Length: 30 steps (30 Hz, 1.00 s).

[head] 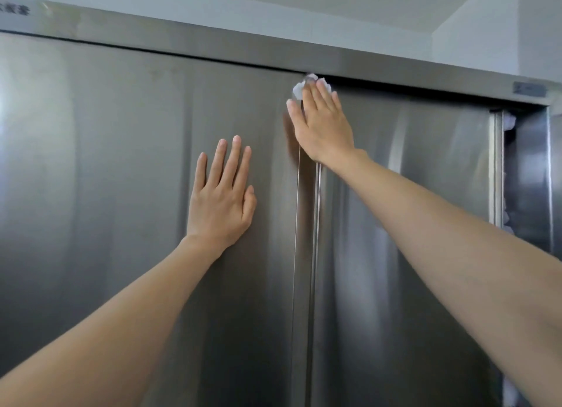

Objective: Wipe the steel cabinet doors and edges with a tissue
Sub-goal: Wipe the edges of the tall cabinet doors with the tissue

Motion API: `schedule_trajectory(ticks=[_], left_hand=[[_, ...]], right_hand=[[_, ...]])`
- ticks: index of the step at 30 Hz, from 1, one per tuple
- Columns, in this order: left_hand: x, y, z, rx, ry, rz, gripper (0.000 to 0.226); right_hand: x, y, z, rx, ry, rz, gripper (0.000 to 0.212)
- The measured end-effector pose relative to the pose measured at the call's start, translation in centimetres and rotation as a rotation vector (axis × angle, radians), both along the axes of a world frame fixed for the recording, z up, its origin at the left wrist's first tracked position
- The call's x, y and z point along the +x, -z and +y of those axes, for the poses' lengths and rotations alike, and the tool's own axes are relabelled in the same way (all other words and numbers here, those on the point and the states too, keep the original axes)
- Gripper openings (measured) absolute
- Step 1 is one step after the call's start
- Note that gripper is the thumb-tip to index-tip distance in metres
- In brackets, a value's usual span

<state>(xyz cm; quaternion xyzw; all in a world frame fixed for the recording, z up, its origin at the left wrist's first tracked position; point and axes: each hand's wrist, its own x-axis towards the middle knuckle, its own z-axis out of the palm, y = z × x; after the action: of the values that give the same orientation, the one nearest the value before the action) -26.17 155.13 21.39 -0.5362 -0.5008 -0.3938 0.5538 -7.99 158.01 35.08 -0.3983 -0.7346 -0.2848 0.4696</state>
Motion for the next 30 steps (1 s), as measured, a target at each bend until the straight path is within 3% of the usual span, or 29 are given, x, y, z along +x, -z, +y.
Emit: schedule_trajectory(ticks=[7,13,15,18,21,23,30], left_hand=[[0.0,0.0,0.1,0.007,0.002,-0.007,0.064],[-0.1,0.0,0.1,0.001,0.005,-0.004,0.064],[-0.1,0.0,0.1,-0.003,0.000,-0.005,0.064],[0.0,0.0,0.0,0.000,0.002,-0.003,0.064],[0.0,0.0,-0.1,-0.016,-0.003,-0.001,0.064],[0.0,0.1,0.0,-0.020,-0.005,-0.002,0.064],[-0.1,0.0,-0.2,-0.030,-0.003,-0.007,0.063]], right_hand=[[2.0,13.0,0.0,0.129,-0.021,-0.132,0.074],[0.5,0.2,0.5,0.050,0.000,-0.017,0.063],[0.3,-0.1,0.8,0.039,0.004,-0.013,0.063],[0.4,8.6,0.6,0.117,-0.010,0.003,0.068],[1.3,22.1,-1.3,0.041,-0.024,-0.062,0.067],[2.2,26.0,-1.8,0.012,0.007,-0.121,0.066],[1.0,14.6,0.2,0.030,0.075,-0.059,0.074]])
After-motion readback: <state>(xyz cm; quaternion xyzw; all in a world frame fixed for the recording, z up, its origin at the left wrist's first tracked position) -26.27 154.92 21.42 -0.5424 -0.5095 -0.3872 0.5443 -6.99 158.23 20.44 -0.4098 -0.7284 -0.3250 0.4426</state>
